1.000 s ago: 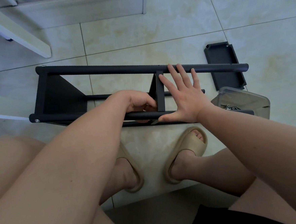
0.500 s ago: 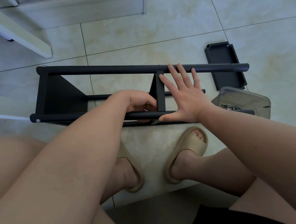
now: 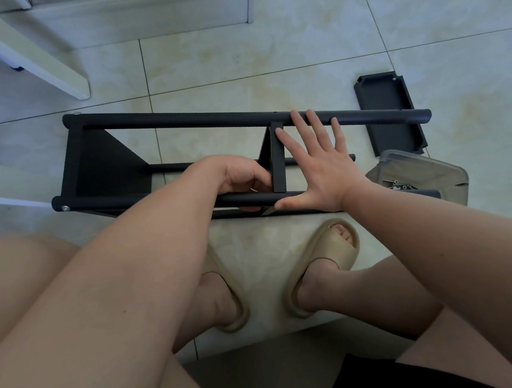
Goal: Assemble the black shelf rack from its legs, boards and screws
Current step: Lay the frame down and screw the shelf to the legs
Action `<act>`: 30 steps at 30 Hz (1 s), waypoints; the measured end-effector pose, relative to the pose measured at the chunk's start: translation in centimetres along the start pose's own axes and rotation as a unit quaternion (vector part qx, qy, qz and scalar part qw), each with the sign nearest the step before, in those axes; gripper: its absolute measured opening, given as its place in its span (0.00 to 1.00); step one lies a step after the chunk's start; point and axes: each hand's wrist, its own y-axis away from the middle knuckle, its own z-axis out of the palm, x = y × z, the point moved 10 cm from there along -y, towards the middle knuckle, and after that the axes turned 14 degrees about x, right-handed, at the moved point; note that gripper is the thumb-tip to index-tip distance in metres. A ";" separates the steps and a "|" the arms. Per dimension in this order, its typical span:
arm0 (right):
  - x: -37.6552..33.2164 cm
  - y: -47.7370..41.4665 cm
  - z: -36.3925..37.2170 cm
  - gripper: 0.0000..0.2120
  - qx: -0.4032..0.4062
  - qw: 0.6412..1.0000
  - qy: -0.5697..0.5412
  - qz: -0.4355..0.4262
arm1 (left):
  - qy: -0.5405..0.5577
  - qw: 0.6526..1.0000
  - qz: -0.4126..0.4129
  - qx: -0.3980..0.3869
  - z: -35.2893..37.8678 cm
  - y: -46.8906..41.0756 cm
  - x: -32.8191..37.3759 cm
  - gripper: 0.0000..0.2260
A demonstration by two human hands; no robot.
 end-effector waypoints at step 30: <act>0.0 0.0 0.1 0.61 0.002 1.000 0.001 0.000 | -0.034 0.999 0.009 -0.004 0.3 0.0 0.0 0.09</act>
